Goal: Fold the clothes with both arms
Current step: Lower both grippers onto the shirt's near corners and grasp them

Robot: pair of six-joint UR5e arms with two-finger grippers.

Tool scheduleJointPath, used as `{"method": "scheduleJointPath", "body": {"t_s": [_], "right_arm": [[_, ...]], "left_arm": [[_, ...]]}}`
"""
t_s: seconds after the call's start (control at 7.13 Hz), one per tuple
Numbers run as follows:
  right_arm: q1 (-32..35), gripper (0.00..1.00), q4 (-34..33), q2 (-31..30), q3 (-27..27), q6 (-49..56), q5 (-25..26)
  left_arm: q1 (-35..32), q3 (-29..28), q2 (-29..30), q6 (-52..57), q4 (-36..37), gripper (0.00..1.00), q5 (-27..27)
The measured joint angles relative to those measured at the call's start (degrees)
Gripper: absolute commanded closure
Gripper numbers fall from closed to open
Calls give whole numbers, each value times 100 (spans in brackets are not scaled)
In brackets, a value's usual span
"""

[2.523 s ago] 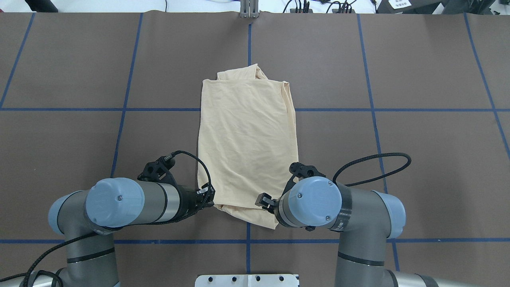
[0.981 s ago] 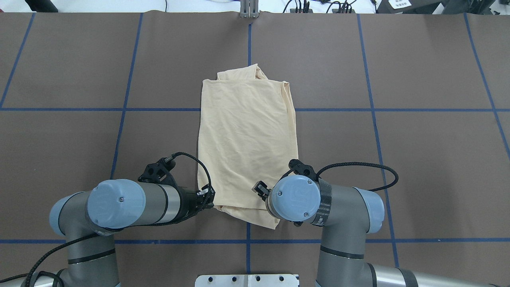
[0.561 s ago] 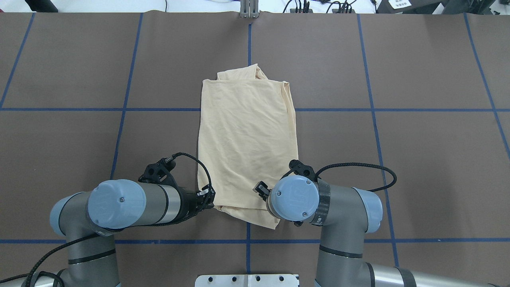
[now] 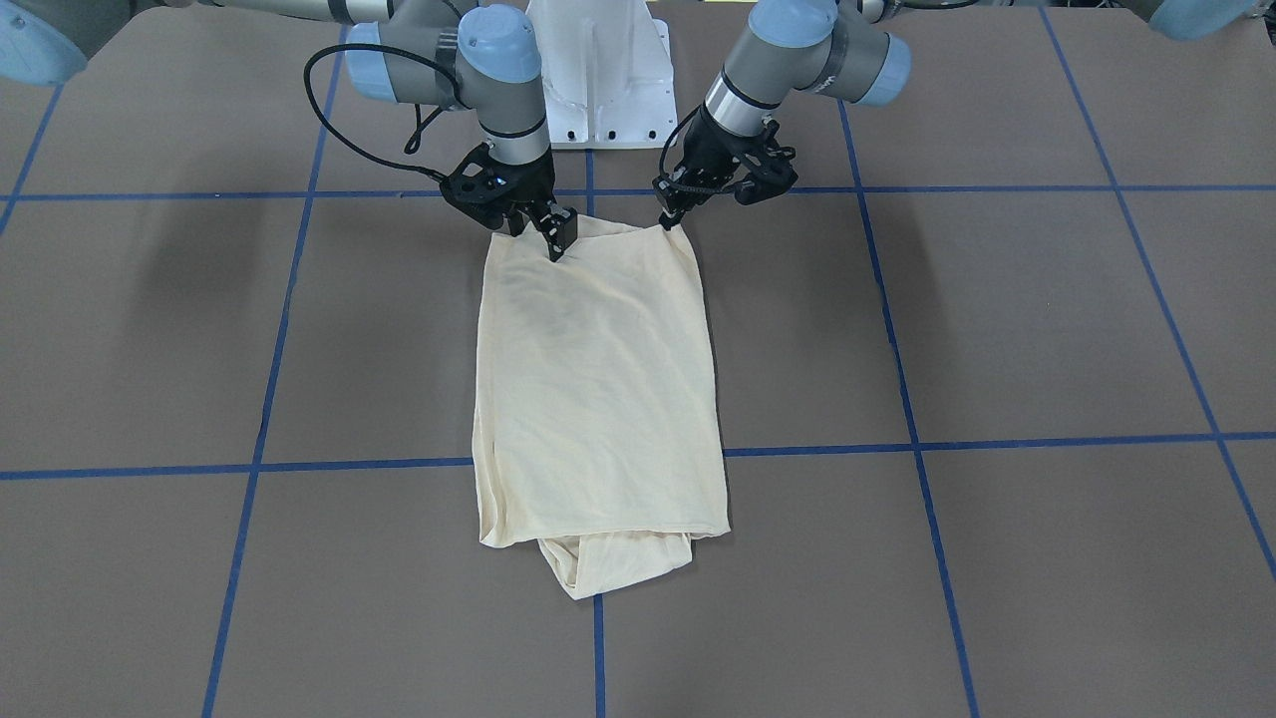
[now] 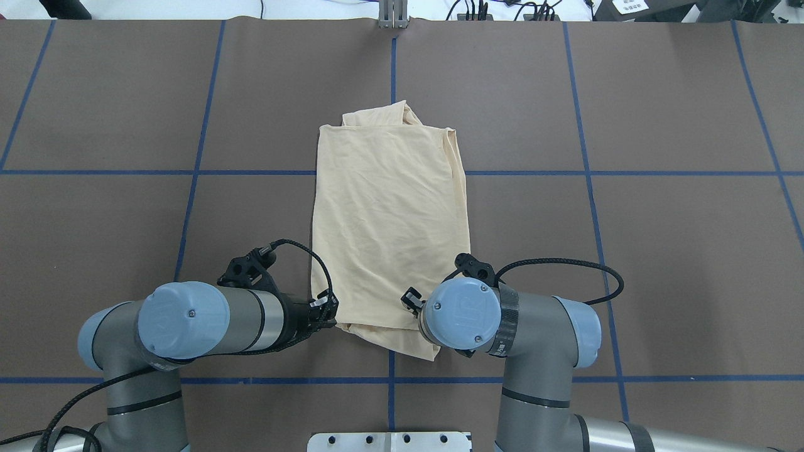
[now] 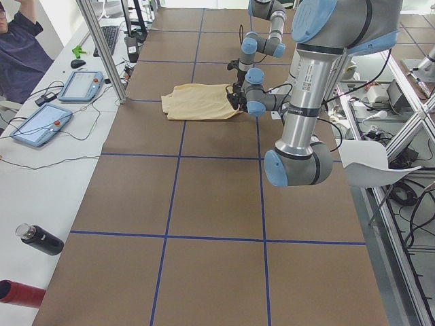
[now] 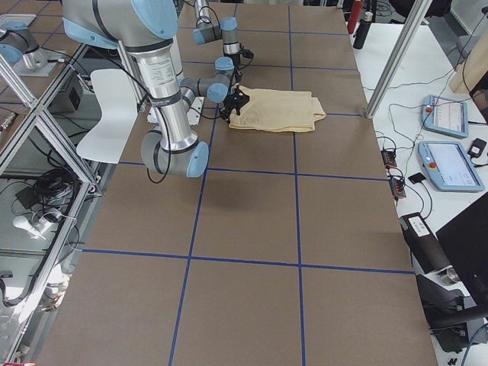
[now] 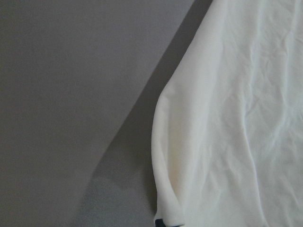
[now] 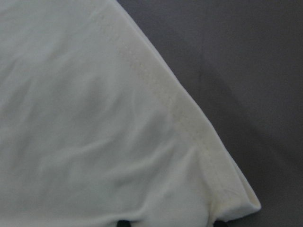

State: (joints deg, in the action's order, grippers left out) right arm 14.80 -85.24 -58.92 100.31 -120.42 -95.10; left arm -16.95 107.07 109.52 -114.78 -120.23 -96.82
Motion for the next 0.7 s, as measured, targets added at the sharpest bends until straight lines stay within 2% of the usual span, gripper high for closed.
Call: {"method": "scheduleJointPath", "body": {"t_s": [0.14, 0.7], "right_arm": [[-3, 100, -4, 4, 2, -3, 1], [64, 100, -16, 12, 145, 22, -46]], "left_arm": [[3, -1, 1, 0, 0, 100, 0], [-1, -4, 5, 0, 0, 100, 3]]}}
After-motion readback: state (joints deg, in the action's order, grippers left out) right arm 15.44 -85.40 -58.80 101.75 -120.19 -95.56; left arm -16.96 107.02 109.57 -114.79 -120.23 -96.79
